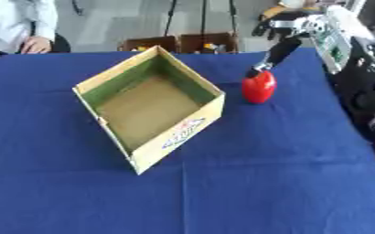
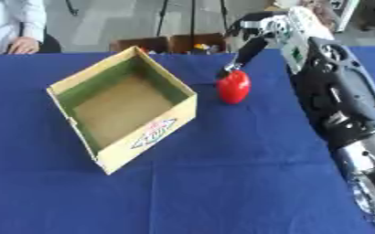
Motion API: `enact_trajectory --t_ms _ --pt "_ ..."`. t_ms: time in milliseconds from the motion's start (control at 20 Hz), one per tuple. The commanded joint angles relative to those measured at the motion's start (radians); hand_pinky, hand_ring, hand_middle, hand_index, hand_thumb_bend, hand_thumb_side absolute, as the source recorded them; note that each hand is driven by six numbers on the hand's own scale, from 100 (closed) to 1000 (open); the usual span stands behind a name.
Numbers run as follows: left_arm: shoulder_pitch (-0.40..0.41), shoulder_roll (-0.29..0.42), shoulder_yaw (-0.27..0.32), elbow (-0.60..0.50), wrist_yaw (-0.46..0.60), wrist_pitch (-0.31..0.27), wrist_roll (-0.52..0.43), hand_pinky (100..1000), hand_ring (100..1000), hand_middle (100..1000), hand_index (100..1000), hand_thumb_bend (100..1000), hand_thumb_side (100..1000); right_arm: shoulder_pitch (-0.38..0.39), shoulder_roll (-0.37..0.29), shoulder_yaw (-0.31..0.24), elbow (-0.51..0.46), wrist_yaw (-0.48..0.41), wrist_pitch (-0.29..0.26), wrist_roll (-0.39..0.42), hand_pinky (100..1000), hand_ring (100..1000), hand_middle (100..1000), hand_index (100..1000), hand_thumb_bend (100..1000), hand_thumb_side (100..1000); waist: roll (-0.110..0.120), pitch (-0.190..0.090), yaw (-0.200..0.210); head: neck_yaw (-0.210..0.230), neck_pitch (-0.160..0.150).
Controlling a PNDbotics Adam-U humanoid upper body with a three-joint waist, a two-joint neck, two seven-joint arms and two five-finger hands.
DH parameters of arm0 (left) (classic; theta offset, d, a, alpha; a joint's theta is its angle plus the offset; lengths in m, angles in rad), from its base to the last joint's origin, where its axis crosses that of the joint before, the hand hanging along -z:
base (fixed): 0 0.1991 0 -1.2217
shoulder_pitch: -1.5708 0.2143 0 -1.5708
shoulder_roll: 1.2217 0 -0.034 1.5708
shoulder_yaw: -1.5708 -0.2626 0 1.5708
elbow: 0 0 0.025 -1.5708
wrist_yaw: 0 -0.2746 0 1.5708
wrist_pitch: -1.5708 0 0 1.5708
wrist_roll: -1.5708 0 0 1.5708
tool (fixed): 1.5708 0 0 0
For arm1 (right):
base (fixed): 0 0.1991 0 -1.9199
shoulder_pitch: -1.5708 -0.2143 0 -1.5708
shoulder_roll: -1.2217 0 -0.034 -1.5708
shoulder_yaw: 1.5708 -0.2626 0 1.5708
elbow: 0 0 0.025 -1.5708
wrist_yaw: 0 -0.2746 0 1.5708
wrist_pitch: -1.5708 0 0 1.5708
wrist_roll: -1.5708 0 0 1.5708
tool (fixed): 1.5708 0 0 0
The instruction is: Pick up objects on the table and place them in the box.
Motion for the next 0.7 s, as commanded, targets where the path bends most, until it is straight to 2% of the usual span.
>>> enact_trajectory --t_ms 50,100,200,700 --pt "-0.008 0.030 0.001 -0.015 0.001 0.001 -0.003 693 827 822 876 100 995 -0.032 -0.011 -0.012 -0.008 -0.044 0.016 0.071 773 858 902 993 802 373 -0.010 -0.031 0.001 -0.002 -0.010" --pt "-0.008 0.029 0.000 -0.015 0.002 0.002 -0.004 693 827 822 876 100 995 -0.032 -0.010 -0.014 -0.008 -0.053 0.022 0.088 762 840 886 991 751 313 -0.010 -0.030 0.002 -0.002 -0.009" --pt "-0.007 0.029 0.000 -0.015 0.002 0.002 -0.005 693 827 821 875 100 995 -0.034 -0.011 -0.019 -0.010 -0.062 0.033 0.111 770 847 892 990 708 298 -0.011 -0.029 0.002 -0.002 -0.009" --pt "-0.012 0.026 -0.002 -0.015 0.004 0.005 -0.008 693 827 819 871 100 994 -0.025 -0.003 -0.028 0.021 -0.020 0.071 0.078 783 874 912 971 663 279 -0.011 -0.019 0.007 -0.009 -0.018"
